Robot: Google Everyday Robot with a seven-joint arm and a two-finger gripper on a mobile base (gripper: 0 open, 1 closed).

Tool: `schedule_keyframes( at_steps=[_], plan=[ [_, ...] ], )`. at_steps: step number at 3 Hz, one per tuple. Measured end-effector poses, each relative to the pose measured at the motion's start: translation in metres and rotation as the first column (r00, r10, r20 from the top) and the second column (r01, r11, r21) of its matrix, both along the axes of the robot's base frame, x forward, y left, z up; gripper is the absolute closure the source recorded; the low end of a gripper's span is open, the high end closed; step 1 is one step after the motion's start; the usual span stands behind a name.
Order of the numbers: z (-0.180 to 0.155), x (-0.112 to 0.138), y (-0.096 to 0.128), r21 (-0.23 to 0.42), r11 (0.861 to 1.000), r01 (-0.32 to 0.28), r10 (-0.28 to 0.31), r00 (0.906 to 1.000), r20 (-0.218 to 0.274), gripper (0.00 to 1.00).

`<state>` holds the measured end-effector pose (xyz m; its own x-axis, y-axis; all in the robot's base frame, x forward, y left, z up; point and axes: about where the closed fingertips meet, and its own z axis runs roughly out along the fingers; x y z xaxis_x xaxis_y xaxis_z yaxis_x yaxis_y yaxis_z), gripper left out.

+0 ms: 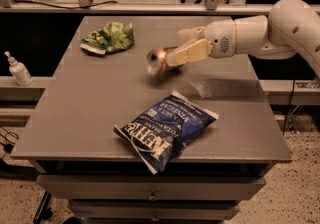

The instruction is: Knock orange can over

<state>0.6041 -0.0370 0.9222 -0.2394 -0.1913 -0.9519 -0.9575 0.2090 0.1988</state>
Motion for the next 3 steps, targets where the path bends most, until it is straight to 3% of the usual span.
schedule_keyframes(
  at_steps=[1,3],
  plan=[
    [0.026,-0.028,0.016,0.061,0.996,-0.072,0.072,0.9974,-0.001,0.00],
    [0.042,-0.048,0.023,0.079,0.991,-0.112,0.110,0.9935,0.026,0.00]
  ],
)
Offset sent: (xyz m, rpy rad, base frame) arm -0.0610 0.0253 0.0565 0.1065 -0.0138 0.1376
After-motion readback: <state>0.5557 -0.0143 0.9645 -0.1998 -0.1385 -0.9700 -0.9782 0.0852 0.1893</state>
